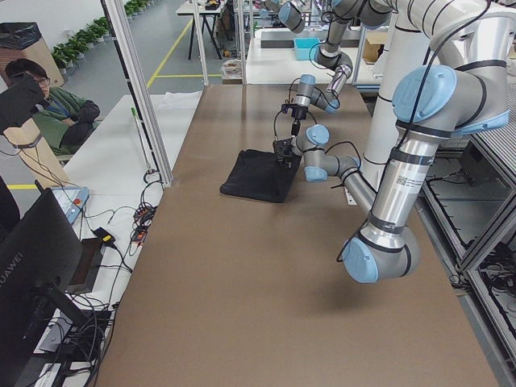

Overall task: Fold clothes
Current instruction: 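Lift both near corners and fold them over toward the far edge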

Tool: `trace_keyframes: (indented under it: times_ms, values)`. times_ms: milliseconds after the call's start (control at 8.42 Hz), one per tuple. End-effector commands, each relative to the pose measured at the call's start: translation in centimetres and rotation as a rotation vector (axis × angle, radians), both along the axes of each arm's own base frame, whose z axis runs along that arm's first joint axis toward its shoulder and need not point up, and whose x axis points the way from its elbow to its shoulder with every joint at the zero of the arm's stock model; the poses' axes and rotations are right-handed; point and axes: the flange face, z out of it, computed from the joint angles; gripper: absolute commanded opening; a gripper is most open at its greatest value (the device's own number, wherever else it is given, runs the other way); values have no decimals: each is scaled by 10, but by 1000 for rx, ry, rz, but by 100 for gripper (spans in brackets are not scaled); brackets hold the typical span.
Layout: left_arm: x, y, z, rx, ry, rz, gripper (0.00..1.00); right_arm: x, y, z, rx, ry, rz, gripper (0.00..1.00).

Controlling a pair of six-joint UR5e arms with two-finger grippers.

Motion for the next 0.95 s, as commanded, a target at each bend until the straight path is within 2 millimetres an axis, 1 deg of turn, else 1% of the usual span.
trace_keyframes:
  times_ms: [0,119,237,356,475,594,712,831]
  values:
    - [5,-67,1,-37,-40,-36,0,12,-34,-8,-39,76,59,0]
    - [1,-78,7,-45,-50,-53,0,18,-45,-9,-45,97,81,0]
    - [1,-86,15,-57,-66,-63,0,19,-52,-3,-59,138,97,0]
    - [0,-94,21,-65,-78,-75,0,16,-61,1,-69,177,105,0]
    - [1,-102,28,-78,-92,-83,0,15,-76,5,-77,191,129,0]
    - [8,-110,16,-73,-86,-86,0,4,-92,6,-84,201,141,0]
    - [26,-122,9,-84,-92,-87,0,-12,-108,2,-71,213,157,0]
    - [39,-134,0,-88,-93,-91,0,-23,-121,8,-74,233,166,0]
